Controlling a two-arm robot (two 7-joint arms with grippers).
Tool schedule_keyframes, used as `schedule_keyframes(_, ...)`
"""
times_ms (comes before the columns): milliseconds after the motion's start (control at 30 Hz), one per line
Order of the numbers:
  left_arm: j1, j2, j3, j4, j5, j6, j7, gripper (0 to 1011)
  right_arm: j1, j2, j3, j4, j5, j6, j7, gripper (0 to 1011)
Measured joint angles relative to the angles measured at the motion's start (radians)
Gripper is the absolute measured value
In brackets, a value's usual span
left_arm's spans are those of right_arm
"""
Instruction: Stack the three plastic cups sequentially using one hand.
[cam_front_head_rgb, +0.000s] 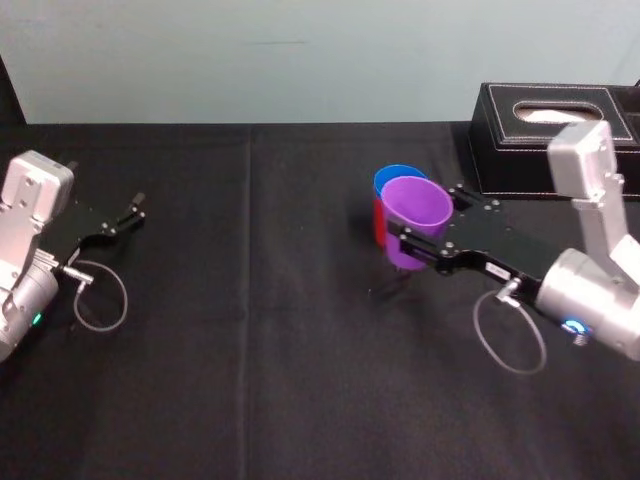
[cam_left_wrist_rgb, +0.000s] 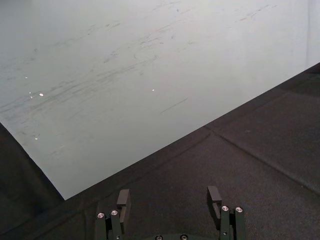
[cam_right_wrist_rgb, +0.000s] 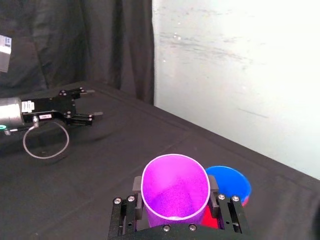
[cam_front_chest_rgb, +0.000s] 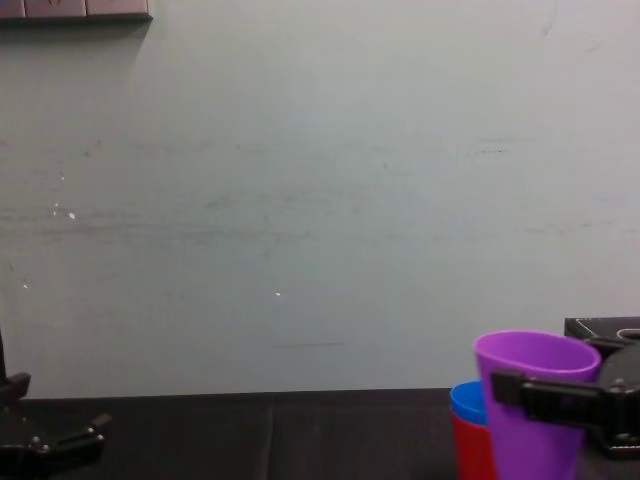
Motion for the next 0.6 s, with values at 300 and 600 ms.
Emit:
schedule_keyframes(300, 0.0, 0.0, 0.0, 0.0, 0.0, 0.0, 0.0, 1005, -0.018, 0.052, 0.045, -0.019, 0.046, -0.011, -0.019, 732)
schedule_keyframes(600, 0.0, 0.0, 0.0, 0.0, 0.0, 0.0, 0.0, 1005, 0.026, 0.043, 0.037, 0.014, 0.056, -0.014, -0.04, 732)
